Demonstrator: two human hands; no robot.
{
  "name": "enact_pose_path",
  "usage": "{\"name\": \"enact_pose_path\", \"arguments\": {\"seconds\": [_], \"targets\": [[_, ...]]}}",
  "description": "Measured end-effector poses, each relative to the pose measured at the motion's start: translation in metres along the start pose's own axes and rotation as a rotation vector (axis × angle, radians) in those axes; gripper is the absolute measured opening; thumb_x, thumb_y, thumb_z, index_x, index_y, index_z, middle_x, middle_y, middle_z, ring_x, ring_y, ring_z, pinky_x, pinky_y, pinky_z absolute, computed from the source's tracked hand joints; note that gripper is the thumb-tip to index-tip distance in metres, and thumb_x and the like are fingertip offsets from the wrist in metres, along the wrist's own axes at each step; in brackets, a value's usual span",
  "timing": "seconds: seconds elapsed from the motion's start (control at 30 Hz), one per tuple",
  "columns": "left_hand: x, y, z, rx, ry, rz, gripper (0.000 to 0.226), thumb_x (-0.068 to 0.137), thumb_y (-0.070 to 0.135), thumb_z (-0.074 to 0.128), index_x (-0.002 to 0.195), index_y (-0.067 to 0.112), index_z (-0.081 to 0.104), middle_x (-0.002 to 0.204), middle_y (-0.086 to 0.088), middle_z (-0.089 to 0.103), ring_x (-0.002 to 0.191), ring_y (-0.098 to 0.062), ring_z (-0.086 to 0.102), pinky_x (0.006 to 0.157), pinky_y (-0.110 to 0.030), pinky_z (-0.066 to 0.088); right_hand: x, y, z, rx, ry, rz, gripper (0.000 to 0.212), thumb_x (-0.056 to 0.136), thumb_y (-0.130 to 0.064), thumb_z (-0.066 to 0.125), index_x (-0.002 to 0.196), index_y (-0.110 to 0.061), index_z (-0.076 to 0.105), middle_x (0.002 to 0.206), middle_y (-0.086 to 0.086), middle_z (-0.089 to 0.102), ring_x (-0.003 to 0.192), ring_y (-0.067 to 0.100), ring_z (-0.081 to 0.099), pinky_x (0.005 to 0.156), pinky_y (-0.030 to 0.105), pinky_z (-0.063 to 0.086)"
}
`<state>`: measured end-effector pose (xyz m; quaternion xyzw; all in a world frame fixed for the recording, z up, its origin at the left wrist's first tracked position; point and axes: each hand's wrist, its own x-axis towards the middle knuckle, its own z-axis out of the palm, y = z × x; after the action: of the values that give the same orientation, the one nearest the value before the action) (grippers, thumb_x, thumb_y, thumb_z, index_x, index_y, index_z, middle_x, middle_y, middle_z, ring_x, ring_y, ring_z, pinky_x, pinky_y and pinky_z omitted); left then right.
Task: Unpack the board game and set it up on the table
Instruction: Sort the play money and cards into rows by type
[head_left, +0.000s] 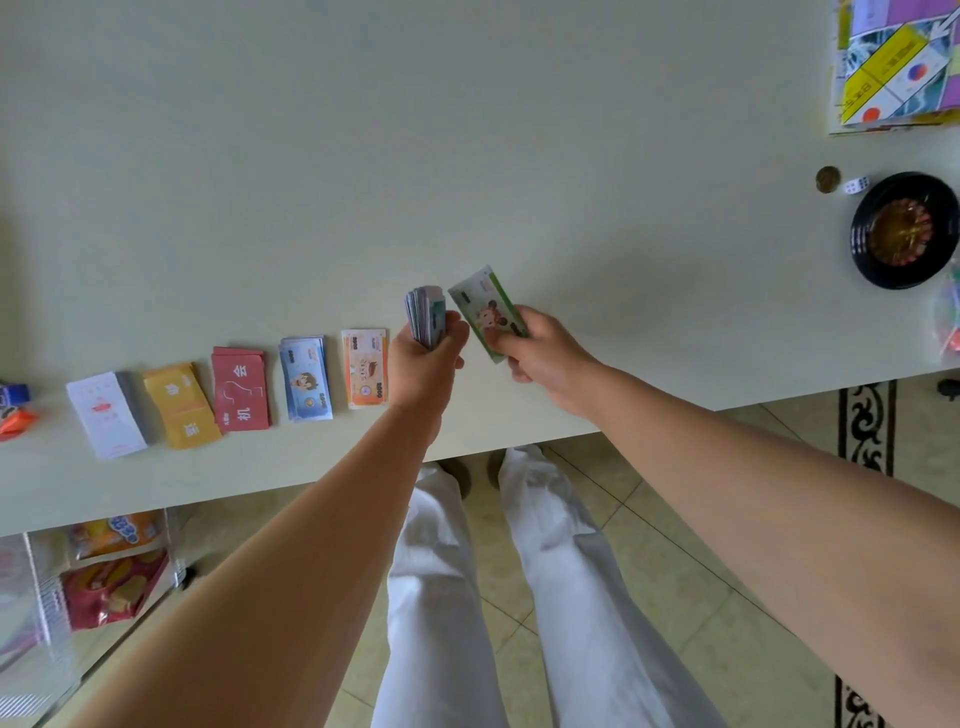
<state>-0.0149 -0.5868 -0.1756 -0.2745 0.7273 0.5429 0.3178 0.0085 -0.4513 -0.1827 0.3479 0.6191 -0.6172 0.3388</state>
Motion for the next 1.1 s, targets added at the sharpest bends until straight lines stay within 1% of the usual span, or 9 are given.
{"name": "enact_pose_path", "arguments": {"seconds": [0.23,0.33,0.43,0.53,0.63,0.8,0.87,0.97,1.1], "targets": [[-0.010,0.003,-0.021,0.090,0.048,0.030,0.017,0.087,0.008,0.062,0.074,0.016,0.055,0.061,-0.001,0.048,0.052,-0.011,0.040,0.042,-0.018,0.035,-0.013,-0.006,0.022,-0.113,-0.131,0.057,0.027,0.097,-0.022,0.052,0.121,-0.011,0.051,0.086,0.003,0.055,0.057,0.013,0.036,0.051,0.023,0.031],[-0.010,-0.001,-0.037,0.151,0.016,0.030,0.014,0.089,0.009,0.062,0.077,0.016,0.056,0.062,0.000,0.049,0.054,-0.013,0.040,0.046,-0.023,0.036,-0.014,-0.008,0.024,-0.215,-0.060,0.076,0.026,0.092,-0.029,0.058,0.112,-0.014,0.055,0.081,0.001,0.057,0.062,0.013,0.044,0.056,0.024,0.037],[-0.009,-0.006,-0.051,0.196,0.003,0.027,0.022,0.090,0.010,0.061,0.074,0.024,0.054,0.066,0.000,0.053,0.056,-0.014,0.042,0.048,-0.025,0.038,-0.011,-0.008,0.027,-0.135,-0.040,0.029,0.015,0.090,-0.021,0.064,0.102,-0.012,0.060,0.091,0.002,0.064,0.073,0.012,0.054,0.062,0.025,0.044],[-0.005,-0.013,-0.061,0.208,0.019,0.019,0.020,0.089,0.011,0.062,0.075,0.023,0.055,0.065,0.001,0.054,0.055,-0.013,0.044,0.045,-0.022,0.038,-0.005,-0.008,0.034,-0.112,-0.046,0.033,0.009,0.087,-0.017,0.069,0.093,-0.013,0.063,0.088,0.001,0.068,0.071,0.010,0.060,0.061,0.023,0.045],[-0.001,-0.018,-0.067,0.153,0.023,-0.022,0.004,0.090,0.016,0.062,0.087,0.018,0.063,0.068,0.000,0.058,0.057,-0.010,0.049,0.044,-0.015,0.040,0.002,-0.005,0.042,-0.071,0.023,0.075,0.011,0.085,-0.015,0.071,0.093,-0.012,0.064,0.087,0.002,0.069,0.068,0.009,0.062,0.059,0.021,0.047],[0.006,-0.027,-0.080,0.006,0.027,-0.083,0.011,0.091,0.015,0.057,0.082,0.009,0.061,0.066,-0.001,0.059,0.052,-0.009,0.048,0.049,-0.020,0.040,0.019,0.009,0.060,-0.021,0.227,0.132,0.015,0.081,-0.009,0.074,0.092,-0.008,0.064,0.090,0.008,0.070,0.064,0.013,0.065,0.053,0.022,0.046],[0.006,-0.027,-0.084,-0.031,-0.022,-0.097,0.009,0.090,0.011,0.055,0.087,0.006,0.061,0.064,-0.002,0.058,0.050,-0.007,0.047,0.046,-0.016,0.039,0.025,0.014,0.068,-0.108,0.305,0.117,0.016,0.079,-0.010,0.076,0.082,-0.012,0.061,0.089,0.009,0.071,0.066,0.017,0.068,0.057,0.027,0.052],[0.003,-0.026,-0.089,-0.081,-0.089,-0.100,0.012,0.089,0.006,0.050,0.081,0.006,0.059,0.062,-0.003,0.054,0.049,-0.007,0.044,0.047,-0.016,0.036,0.030,0.017,0.076,-0.313,0.410,0.079,0.027,0.075,-0.017,0.079,0.071,-0.021,0.052,0.088,0.006,0.071,0.077,0.024,0.071,0.074,0.041,0.058],[0.000,-0.022,-0.094,-0.135,-0.135,-0.101,0.020,0.089,0.005,0.041,0.084,0.011,0.059,0.067,-0.006,0.057,0.052,-0.009,0.044,0.053,-0.021,0.036,0.028,0.011,0.083,-0.528,0.466,0.039,0.018,0.081,-0.020,0.073,0.078,-0.017,0.055,0.094,0.003,0.069,0.088,0.021,0.066,0.073,0.029,0.051]]}}
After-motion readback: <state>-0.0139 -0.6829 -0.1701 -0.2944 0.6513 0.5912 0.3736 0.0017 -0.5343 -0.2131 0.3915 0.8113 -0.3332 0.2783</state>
